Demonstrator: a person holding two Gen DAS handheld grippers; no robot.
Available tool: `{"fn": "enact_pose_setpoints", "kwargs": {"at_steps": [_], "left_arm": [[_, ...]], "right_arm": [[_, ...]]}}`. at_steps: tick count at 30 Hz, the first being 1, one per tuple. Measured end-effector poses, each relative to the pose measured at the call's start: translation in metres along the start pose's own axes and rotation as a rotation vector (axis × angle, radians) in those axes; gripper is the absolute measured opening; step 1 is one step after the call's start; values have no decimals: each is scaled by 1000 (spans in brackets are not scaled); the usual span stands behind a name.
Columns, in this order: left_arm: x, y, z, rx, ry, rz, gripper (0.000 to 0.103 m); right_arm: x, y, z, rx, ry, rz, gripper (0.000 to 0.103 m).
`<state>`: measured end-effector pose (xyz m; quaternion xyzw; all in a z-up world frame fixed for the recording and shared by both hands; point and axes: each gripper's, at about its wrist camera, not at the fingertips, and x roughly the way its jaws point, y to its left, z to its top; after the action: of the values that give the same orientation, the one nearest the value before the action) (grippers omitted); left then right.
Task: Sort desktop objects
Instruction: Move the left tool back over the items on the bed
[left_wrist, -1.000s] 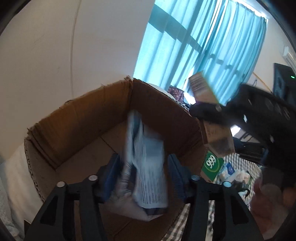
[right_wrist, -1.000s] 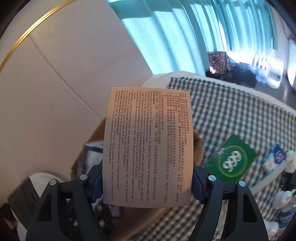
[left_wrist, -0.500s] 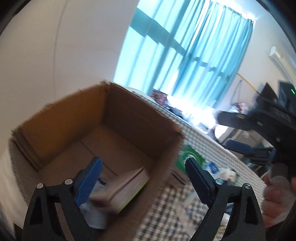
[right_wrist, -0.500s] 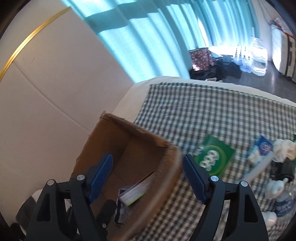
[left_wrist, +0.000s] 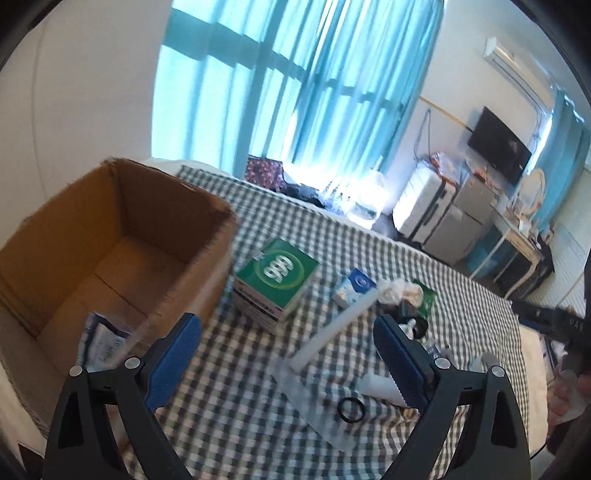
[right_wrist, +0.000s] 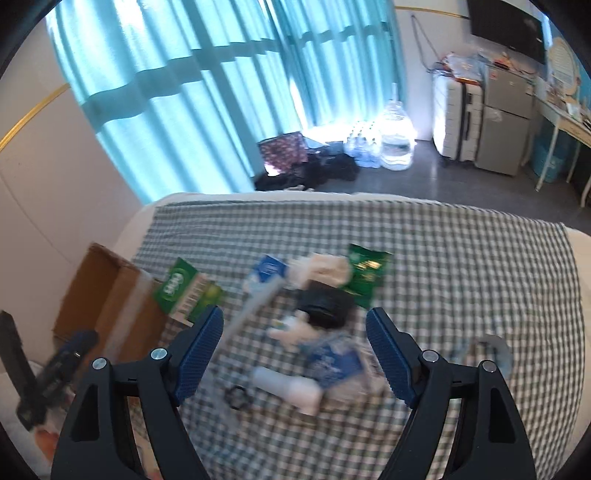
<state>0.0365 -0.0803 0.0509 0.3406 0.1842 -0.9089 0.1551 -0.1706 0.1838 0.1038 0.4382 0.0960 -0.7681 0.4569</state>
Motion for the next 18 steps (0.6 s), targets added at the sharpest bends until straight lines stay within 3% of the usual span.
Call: {"fn": "enact_pose_setpoints", "kwargs": {"at_steps": [3, 7, 12, 15, 18], "left_arm": [[18, -9, -10, -2, 56, -21, 97], [41, -24, -17, 23, 71, 48, 97], [66, -41, -30, 71, 110, 58, 97], [82, -54, -36, 117, 139, 46, 97], [96, -65, -43, 164, 174, 41, 97]], "right_arm": [[4, -24, -13, 18, 58, 17, 80], [12, -21, -15, -112, 25, -14, 80], [36, -23, -22, -238, 34, -65, 80], [55, -40, -27, -226, 83, -112, 80], [66, -57, -26, -182, 143, -86, 80]]}}
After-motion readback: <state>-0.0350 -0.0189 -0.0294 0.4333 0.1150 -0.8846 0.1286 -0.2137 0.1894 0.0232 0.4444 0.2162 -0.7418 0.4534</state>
